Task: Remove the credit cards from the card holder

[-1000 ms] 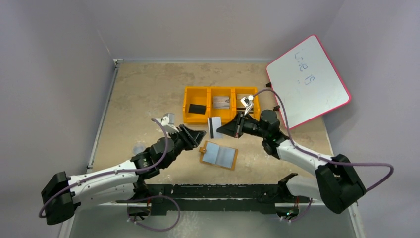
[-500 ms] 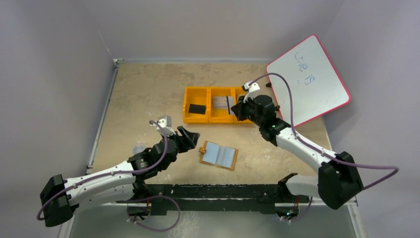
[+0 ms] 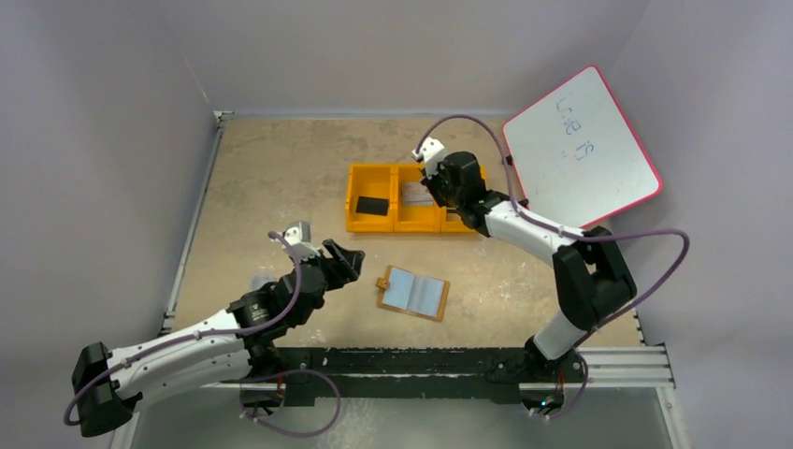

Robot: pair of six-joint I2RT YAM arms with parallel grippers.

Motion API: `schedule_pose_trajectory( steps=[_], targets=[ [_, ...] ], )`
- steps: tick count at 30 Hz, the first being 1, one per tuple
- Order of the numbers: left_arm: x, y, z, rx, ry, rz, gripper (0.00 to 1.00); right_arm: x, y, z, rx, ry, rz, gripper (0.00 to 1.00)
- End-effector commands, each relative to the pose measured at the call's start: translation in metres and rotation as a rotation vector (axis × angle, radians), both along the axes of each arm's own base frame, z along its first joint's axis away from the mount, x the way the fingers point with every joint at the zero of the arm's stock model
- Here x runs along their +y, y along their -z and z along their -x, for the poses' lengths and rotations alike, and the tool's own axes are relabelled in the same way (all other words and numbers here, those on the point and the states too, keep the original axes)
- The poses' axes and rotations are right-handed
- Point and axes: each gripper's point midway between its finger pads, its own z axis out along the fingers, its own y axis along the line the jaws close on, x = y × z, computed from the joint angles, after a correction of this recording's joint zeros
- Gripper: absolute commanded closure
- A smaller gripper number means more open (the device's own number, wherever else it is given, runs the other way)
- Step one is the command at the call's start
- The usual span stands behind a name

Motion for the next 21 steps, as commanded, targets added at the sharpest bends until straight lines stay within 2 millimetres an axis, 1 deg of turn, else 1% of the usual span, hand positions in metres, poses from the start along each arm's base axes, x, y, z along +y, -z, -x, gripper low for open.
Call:
schedule_pose_trajectory(
  steps=[1,5,9,12,16,21],
  targets=[
    [0.012,-0.026,-0.003,-0.039,-0.052,0.031,0.35,0.003,-0.014,-0.023,-0.084,-0.034,0.159,1.00],
    [0.020,-0.029,-0.001,-0.048,-0.069,0.034,0.35,0.016,-0.001,-0.028,-0.108,-0.106,0.271,1.00],
    [0.029,-0.032,0.001,-0.054,-0.086,0.030,0.35,0.018,0.019,-0.034,-0.079,-0.116,0.360,1.00],
    [0.036,-0.033,0.002,-0.057,-0.098,0.031,0.35,0.014,0.021,-0.042,-0.091,-0.089,0.403,1.00],
    [0.043,-0.031,0.004,-0.058,-0.113,0.031,0.35,0.016,0.022,-0.049,-0.100,-0.105,0.443,0.99],
    [0.049,-0.034,0.006,-0.066,-0.125,0.040,0.35,0.018,0.033,-0.055,-0.079,-0.131,0.506,0.98]
  ],
)
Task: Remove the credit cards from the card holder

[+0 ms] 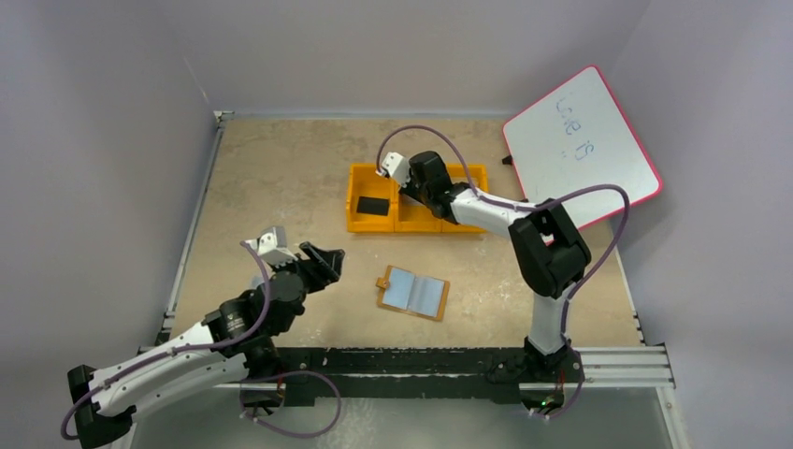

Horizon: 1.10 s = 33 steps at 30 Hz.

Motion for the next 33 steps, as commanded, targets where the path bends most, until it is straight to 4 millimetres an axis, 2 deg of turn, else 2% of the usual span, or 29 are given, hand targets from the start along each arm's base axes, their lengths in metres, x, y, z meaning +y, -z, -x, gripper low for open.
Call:
schedule_pose_trajectory(
  steps=[1,16,28,33],
  targets=[
    [0.009,-0.018,-0.001,-0.028,-0.041,0.037,0.35,-0.001,-0.018,-0.016,-0.057,-0.011,0.067,0.98],
    [0.026,-0.022,0.005,-0.038,-0.068,0.056,0.35,0.000,-0.007,-0.028,-0.071,-0.054,0.184,0.92],
    [0.027,-0.025,0.005,-0.037,-0.068,0.047,0.35,0.006,-0.018,-0.029,-0.104,-0.089,0.200,0.87],
    [0.024,-0.024,0.004,-0.033,-0.066,0.048,0.35,0.011,-0.019,-0.029,-0.108,-0.126,0.201,0.90]
  ],
)
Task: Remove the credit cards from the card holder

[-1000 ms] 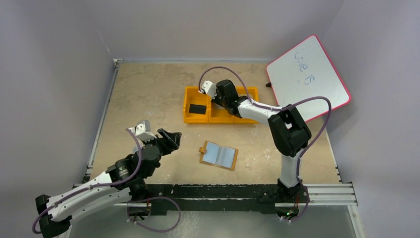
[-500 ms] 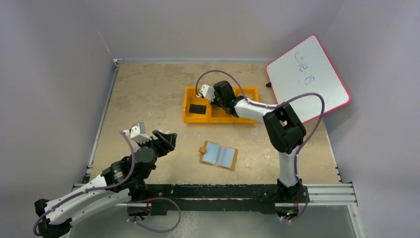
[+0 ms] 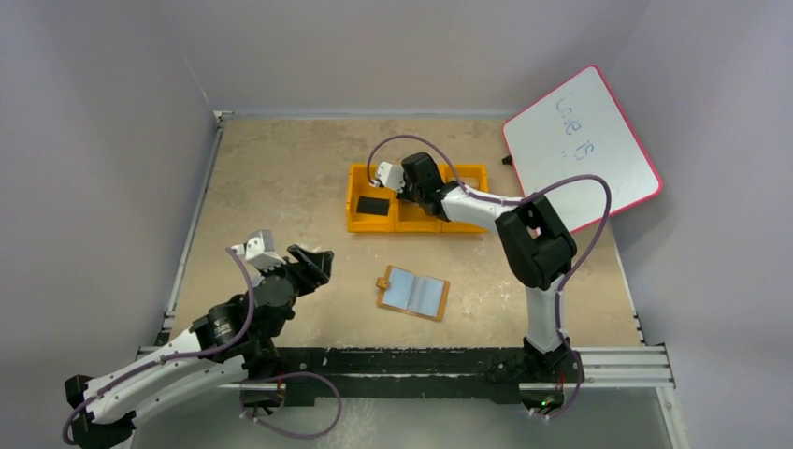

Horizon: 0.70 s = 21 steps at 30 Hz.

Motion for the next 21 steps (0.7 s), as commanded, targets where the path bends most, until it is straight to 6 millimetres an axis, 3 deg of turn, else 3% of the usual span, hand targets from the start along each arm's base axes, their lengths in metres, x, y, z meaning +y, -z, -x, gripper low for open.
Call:
schedule_pose_trajectory(
  steps=[1,13,21],
  targets=[
    [-0.001,-0.021,-0.003,-0.027,-0.016,0.044,0.35,0.013,-0.034,-0.011,-0.078,-0.035,-0.038,0.90],
    [-0.002,-0.019,-0.003,-0.020,-0.011,0.039,0.35,0.023,-0.026,-0.011,-0.091,-0.117,-0.039,0.92],
    [-0.001,-0.019,-0.002,-0.017,-0.012,0.043,0.35,0.011,-0.024,-0.012,-0.144,-0.091,-0.001,0.88]
  ],
)
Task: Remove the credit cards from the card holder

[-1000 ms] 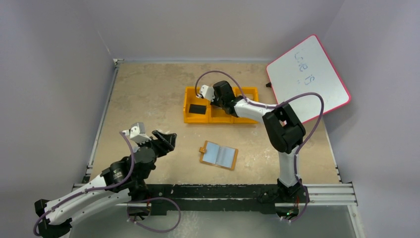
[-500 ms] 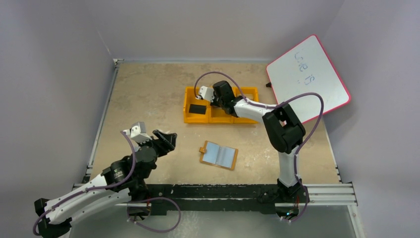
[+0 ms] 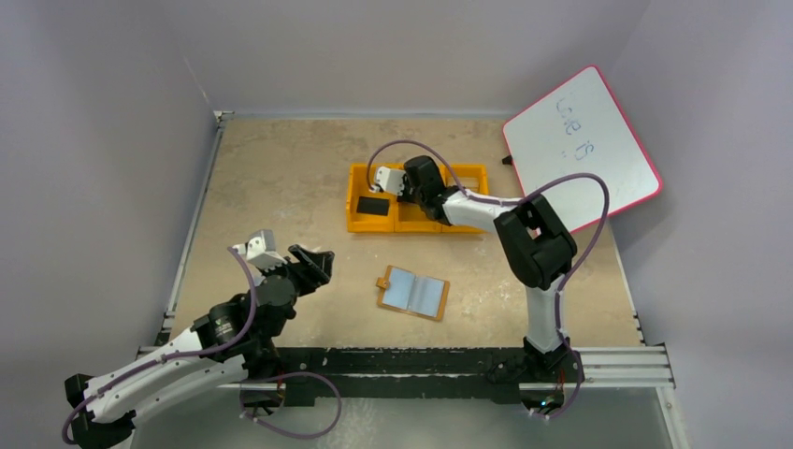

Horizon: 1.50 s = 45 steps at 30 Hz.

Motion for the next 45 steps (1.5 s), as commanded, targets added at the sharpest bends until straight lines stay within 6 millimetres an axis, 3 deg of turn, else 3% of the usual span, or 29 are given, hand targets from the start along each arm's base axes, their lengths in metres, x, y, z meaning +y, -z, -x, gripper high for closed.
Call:
schedule_pose_trajectory(
  steps=[1,9,21,25,26,29,33,36,38,41,45],
  targets=[
    [0.001,-0.021,-0.001,-0.026,-0.012,0.050,0.35,-0.002,-0.023,-0.006,-0.103,0.004,-0.005,0.87],
    [-0.002,-0.019,-0.002,-0.021,-0.007,0.047,0.35,-0.005,-0.040,-0.006,-0.128,0.037,-0.035,0.83],
    [-0.011,-0.017,-0.004,-0.012,0.009,0.049,0.36,0.001,-0.091,0.019,-0.097,0.039,-0.220,0.75],
    [-0.021,-0.014,-0.006,-0.002,0.035,0.035,0.36,0.004,-0.123,0.042,-0.081,0.097,-0.475,0.73],
    [-0.023,-0.014,-0.007,0.002,0.039,0.030,0.36,0.001,-0.144,0.053,-0.097,0.107,-0.573,0.71],
    [-0.031,-0.009,-0.008,0.014,0.059,0.014,0.35,-0.009,-0.158,0.090,-0.071,0.168,-0.843,0.56],
    [-0.048,0.000,-0.011,0.035,0.098,-0.003,0.33,-0.028,-0.132,0.139,0.122,0.430,-1.228,0.34],
    [-0.063,0.014,-0.014,0.073,0.133,-0.045,0.32,-0.026,-0.093,0.181,0.401,0.624,-1.412,0.31],
    [-0.077,0.024,-0.016,0.102,0.166,-0.066,0.31,-0.011,-0.071,0.213,0.615,0.623,-1.463,0.30],
    [-0.101,0.040,-0.018,0.155,0.220,-0.079,0.31,-0.007,-0.034,0.245,0.813,0.711,-1.458,0.34],
    [-0.123,0.054,-0.022,0.222,0.266,-0.138,0.32,-0.007,-0.013,0.260,0.887,0.746,-1.405,0.38]
  ],
)
